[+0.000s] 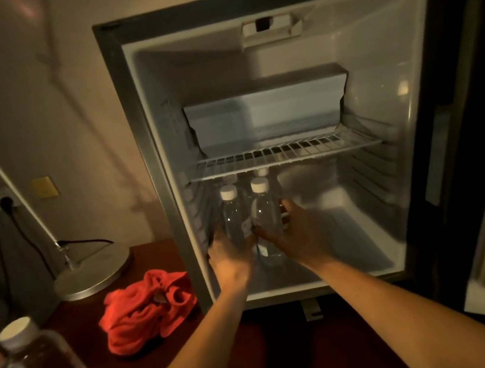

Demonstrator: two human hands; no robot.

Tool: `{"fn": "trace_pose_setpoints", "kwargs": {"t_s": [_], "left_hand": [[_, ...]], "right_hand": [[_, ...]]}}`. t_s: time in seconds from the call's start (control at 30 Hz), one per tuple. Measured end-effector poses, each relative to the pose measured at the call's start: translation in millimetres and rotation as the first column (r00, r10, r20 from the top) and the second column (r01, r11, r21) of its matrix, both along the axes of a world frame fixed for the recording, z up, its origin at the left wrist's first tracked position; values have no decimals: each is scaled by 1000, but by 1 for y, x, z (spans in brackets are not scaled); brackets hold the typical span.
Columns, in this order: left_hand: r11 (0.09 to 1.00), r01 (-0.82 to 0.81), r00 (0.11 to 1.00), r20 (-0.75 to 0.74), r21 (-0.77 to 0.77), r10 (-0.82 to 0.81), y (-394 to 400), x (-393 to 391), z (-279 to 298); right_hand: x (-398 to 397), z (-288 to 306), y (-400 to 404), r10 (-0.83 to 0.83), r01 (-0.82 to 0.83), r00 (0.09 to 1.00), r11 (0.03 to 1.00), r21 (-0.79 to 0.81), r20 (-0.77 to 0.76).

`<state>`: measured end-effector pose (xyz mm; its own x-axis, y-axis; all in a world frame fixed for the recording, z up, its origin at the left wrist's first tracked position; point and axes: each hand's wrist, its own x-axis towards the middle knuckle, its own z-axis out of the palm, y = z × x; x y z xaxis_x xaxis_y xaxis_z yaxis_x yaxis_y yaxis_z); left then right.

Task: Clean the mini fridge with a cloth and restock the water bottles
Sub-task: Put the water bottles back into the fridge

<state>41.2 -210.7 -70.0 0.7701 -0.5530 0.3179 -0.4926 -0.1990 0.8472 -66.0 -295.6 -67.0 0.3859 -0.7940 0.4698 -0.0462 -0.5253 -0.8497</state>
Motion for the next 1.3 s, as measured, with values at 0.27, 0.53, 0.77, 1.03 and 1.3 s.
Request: {"fn": "trace_pose_setpoints", "kwargs": {"t_s": [0.27, 0.53, 0.77, 1.03, 1.3], "left_hand": [[998, 55, 998, -39, 38, -54, -14, 9, -3], [989, 101, 995, -18, 110, -99, 21, -3, -16], [997, 56, 994, 89, 53, -60, 91, -18, -12], [992, -121, 961, 254, 22, 111, 225, -4, -25], [897, -442, 836, 354, -18, 419, 331, 35, -22]], "right_hand": [[0, 6, 2, -21, 21, 1000, 998, -66, -3], [-9, 2, 19, 10, -6, 998, 998, 67, -64], [-19, -4, 67, -44, 53, 964, 998, 30, -264], [11, -16, 179, 68, -108, 949, 987, -116, -307], [81, -22, 266, 267, -306, 929, 944, -124, -255]]}}
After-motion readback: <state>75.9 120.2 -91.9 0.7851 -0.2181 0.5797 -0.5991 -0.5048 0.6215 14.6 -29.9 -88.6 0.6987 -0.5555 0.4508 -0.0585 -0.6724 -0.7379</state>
